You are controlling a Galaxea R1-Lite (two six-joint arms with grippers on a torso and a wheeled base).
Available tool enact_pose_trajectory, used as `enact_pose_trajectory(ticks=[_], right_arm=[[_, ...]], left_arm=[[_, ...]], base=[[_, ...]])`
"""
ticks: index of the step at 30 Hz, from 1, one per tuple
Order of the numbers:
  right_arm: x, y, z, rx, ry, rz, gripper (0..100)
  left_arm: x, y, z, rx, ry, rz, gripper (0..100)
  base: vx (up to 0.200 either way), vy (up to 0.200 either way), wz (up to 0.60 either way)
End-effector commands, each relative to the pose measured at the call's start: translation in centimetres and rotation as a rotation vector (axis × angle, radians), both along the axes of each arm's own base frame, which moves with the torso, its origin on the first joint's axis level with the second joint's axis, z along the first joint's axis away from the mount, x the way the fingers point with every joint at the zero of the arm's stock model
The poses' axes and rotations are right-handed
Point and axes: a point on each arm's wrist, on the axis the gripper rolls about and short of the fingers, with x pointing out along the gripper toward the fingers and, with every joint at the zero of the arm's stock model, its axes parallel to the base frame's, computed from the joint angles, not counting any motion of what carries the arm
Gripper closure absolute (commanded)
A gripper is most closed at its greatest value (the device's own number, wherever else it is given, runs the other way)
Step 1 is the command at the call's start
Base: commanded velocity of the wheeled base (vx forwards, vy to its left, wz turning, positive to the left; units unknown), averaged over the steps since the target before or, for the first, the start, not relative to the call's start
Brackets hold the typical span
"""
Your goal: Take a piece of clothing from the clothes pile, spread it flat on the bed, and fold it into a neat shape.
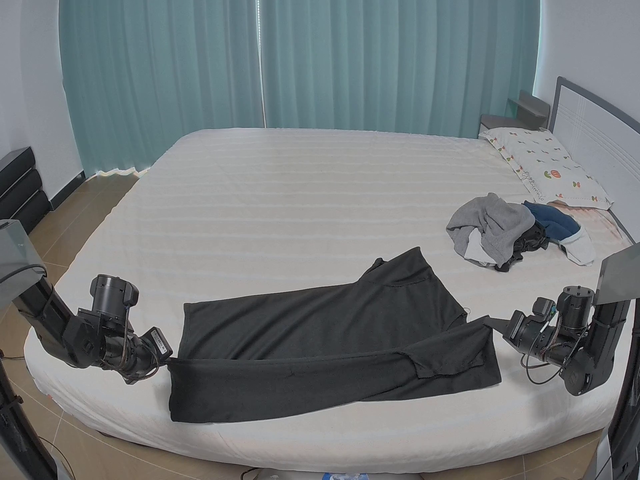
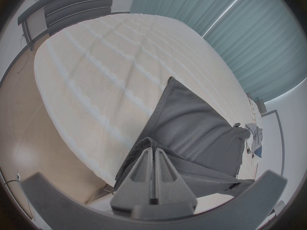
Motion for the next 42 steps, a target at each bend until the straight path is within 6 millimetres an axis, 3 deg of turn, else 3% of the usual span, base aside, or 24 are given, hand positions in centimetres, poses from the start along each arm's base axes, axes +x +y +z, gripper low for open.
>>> enact_pose_trajectory(ticks=[1, 9, 16, 27, 42], right_arm=[[-1.8, 0.0, 2.3, 0.001, -0.045, 0.005, 100], [-5.2, -0.2, 4.1, -0.004, -0.055, 0.021, 100], [-7.2, -0.3, 4.8, -0.056, -0.083, 0.079, 100], [-8.0, -1.7, 4.3, -0.16, -0.094, 0.068, 100], [-8.8, -1.6, 3.2, -0.233, -0.011, 0.154, 100]], left_arm=[[-2.2, 0.7, 2.4, 0.053, 0.005, -0.057, 100], [-4.5, 0.7, 5.1, 0.074, -0.021, -0.093, 100], [-5.2, 0.5, 4.9, 0.094, 0.039, -0.137, 100], [-6.0, 0.6, 4.6, 0.116, 0.104, -0.188, 100], [-7.0, 0.5, 4.1, 0.146, 0.158, -0.271, 100]], base=[[0.0, 0.0, 0.0], [0.0, 0.0, 0.0], [0.0, 0.0, 0.0], [0.0, 0.0, 0.0], [0.0, 0.0, 0.0]])
